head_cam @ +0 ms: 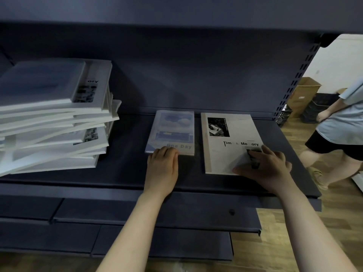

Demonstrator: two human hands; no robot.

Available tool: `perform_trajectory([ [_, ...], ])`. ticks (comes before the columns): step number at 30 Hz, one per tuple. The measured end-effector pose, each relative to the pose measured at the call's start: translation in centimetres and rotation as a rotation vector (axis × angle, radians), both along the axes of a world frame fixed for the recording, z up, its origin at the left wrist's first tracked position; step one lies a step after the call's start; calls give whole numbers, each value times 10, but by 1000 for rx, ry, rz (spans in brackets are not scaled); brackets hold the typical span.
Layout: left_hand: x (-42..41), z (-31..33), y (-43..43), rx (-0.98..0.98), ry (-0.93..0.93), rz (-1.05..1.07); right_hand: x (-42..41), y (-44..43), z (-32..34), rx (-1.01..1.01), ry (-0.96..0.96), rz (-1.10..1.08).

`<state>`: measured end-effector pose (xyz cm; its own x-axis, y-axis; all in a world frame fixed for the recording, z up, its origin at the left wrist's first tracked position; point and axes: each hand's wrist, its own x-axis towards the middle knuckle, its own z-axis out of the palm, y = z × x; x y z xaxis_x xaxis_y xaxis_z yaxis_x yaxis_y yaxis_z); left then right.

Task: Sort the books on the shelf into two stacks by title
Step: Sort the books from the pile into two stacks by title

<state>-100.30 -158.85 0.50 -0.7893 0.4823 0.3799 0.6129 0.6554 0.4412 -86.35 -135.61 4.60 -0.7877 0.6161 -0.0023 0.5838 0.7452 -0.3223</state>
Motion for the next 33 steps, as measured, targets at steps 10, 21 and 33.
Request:
perform_trajectory([
  [10,1,43,-35,143,68,-32,-39,-57,-8,6,362,241],
  [21,-8,112,-99,318,277,-38,-85,-145,-24,-16,337,427],
  [33,-81,170,-209,233,455,511,-107,-178,-34,51,328,316],
])
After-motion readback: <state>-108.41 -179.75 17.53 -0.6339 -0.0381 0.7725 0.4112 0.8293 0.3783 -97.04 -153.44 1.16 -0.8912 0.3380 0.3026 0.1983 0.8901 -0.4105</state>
